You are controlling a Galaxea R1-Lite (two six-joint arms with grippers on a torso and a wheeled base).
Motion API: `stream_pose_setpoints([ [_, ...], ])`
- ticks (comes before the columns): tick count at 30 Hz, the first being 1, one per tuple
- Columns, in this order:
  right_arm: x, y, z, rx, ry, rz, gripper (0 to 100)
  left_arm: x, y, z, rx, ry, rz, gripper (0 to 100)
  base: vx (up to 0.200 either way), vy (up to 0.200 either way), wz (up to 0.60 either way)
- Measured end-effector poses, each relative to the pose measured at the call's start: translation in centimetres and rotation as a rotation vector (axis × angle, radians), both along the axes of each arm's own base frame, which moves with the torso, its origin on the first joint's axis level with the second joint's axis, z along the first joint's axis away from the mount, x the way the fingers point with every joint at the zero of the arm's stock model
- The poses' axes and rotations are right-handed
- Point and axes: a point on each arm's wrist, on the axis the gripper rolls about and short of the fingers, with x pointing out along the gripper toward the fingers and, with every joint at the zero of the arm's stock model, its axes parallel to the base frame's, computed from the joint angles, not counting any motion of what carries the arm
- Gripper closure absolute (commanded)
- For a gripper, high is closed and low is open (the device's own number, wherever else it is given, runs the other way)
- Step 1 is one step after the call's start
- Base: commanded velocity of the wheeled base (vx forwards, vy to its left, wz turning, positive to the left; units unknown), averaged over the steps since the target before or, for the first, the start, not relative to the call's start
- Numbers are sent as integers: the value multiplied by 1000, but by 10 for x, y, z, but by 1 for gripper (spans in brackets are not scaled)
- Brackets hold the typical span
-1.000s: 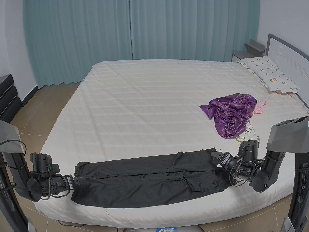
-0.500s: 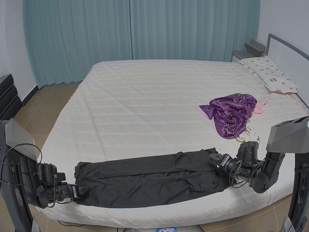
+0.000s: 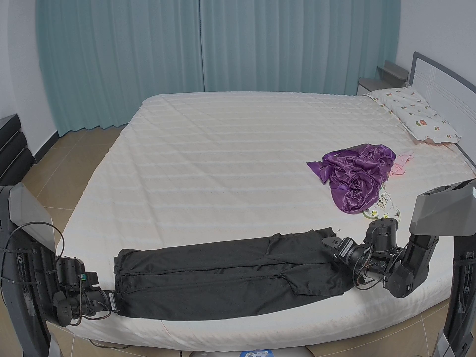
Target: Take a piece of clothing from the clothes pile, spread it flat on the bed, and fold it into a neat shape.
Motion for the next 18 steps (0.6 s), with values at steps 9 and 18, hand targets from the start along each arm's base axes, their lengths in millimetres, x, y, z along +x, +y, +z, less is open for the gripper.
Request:
stream_pose_setpoints([
  [9,0,0,-1,-1,3,1,0,-6,2,1,10,14,3,0,0,0,0],
  [18,0,0,-1,5,4,8,0,-7,4,2,4,13,18,0,0,0,0],
])
